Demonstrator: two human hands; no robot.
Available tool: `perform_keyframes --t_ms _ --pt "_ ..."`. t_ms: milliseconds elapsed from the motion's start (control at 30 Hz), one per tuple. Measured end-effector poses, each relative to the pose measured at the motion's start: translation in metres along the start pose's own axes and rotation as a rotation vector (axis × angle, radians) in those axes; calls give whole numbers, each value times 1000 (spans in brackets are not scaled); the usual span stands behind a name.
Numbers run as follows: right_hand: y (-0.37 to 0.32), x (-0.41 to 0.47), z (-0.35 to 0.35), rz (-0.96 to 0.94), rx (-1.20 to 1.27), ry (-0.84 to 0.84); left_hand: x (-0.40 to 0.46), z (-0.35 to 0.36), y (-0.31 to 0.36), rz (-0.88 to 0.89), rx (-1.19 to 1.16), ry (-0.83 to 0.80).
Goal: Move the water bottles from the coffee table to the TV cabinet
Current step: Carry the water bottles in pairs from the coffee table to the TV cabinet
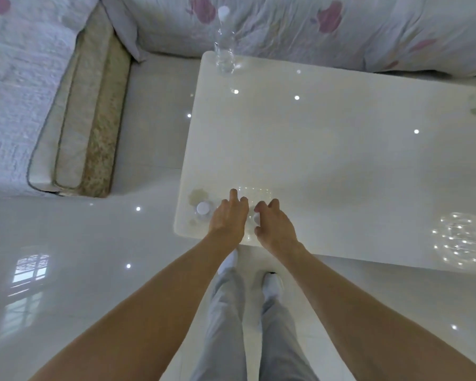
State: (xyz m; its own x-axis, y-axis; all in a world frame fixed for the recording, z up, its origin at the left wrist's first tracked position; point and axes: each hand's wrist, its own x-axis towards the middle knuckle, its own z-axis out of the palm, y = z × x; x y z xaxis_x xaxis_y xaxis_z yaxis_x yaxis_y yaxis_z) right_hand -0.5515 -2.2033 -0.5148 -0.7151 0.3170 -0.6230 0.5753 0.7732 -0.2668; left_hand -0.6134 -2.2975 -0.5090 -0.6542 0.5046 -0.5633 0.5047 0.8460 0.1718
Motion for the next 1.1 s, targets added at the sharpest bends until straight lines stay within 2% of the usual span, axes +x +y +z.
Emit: perform_keyframes --t_ms 267,367,600,867,1100 --pt "4 -5 11 35 109 94 2 -5 -3 41 -65 -18" --pt "14 -19 -1 100 204 112 -5 -25 12 120 -76 -7" --pt "46 -93 -49 282 374 276 -39 -82 59 340 -8 -50" --pt "111 -199 -79 489 515 483 -96 -117 170 762 214 -16" --pt "169 -327 -57 666 719 682 -180 -88 280 1047 381 -8"
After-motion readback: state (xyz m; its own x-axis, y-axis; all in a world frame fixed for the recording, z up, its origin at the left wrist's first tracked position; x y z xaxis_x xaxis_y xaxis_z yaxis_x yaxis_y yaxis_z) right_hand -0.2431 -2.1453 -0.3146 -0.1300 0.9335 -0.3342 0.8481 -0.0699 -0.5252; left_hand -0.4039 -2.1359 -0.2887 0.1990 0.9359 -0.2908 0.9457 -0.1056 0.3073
